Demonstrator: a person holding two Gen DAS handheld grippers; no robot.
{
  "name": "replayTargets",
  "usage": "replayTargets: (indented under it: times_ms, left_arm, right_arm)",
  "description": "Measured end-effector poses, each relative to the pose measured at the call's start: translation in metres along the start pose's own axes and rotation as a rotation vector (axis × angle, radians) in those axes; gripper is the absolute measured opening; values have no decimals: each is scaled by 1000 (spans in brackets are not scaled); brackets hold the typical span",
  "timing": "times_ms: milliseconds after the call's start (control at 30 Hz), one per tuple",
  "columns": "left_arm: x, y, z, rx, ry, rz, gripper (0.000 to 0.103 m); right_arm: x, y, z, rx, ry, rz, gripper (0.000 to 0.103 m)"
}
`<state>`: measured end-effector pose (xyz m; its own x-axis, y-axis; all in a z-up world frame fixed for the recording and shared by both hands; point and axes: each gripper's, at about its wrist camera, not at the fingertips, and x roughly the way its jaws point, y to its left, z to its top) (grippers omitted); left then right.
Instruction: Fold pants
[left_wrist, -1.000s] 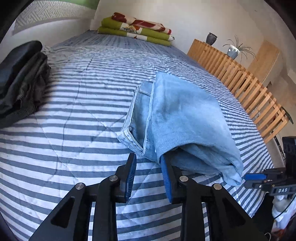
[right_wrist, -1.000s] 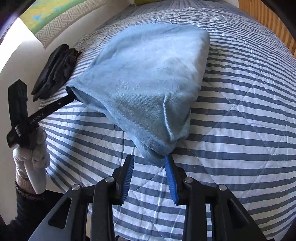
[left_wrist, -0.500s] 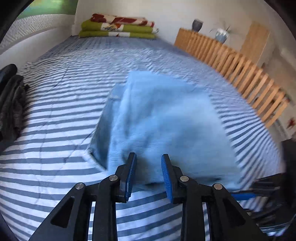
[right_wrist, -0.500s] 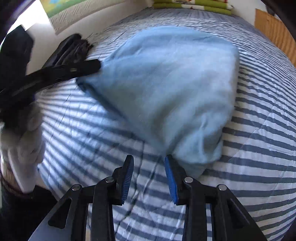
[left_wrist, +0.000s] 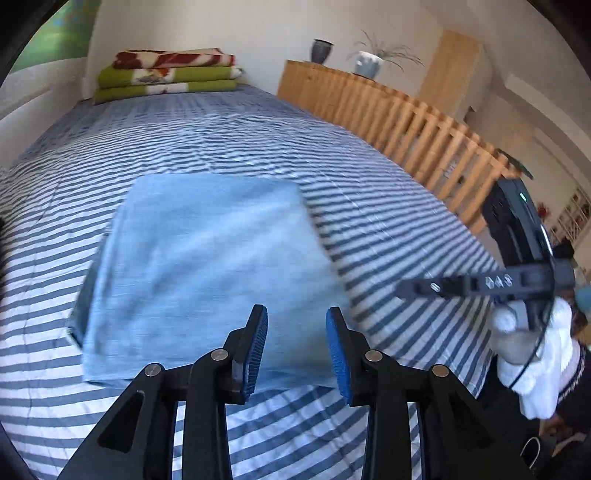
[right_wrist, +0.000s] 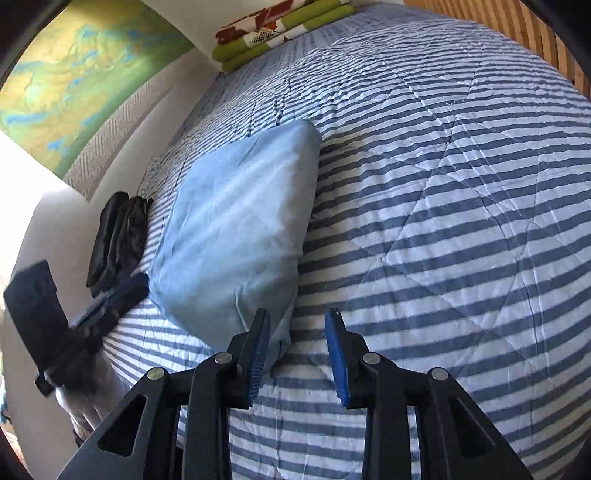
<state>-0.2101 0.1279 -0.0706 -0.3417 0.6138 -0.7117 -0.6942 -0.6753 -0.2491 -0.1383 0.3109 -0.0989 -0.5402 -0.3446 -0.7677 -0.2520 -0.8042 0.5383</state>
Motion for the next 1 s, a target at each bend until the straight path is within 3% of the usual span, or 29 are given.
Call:
replayTargets:
  times_ms: [100,167,233,267,333,400,500,633,667,733,1000]
  left_arm:
    - [28,-25,-3,49,63,15,49]
    - [35,-28,-12,46,92,3,49]
    - [36,-30,-18,45,101,10,51]
    - [35,-32,-20,47,102,12,57]
    - [35,-36,-22,49,99,32,61]
    - [35,-43,-22,66,97,51,66]
    - [45,-65,-26,131,123,100,76]
    - [81,-90,-38,301,213,229,76]
    - [86,-90,-40,319,222,243,74]
    - [90,-87,-41,329,235,274,60]
    - [78,-70,-26,235,284,188,30]
  right_arm:
    - [20,-10,14,37,21,-1,29]
    - [36,-13,17,76,69,69,29]
    - [55,-11,22,58,133,108,31]
    - [61,-8,23,34,145,99,34]
    - [72,0,25,-6,154,110,36]
    - [78,5,31,-9,150,176,38]
    - [76,-2,37,33,118,306,38]
    - [75,-14,41,121,138,370,38]
    - [73,-16,41,121,136,374,38]
    - [65,-20,39,110,124,383,38]
    - [33,-65,27,131,90,327,38]
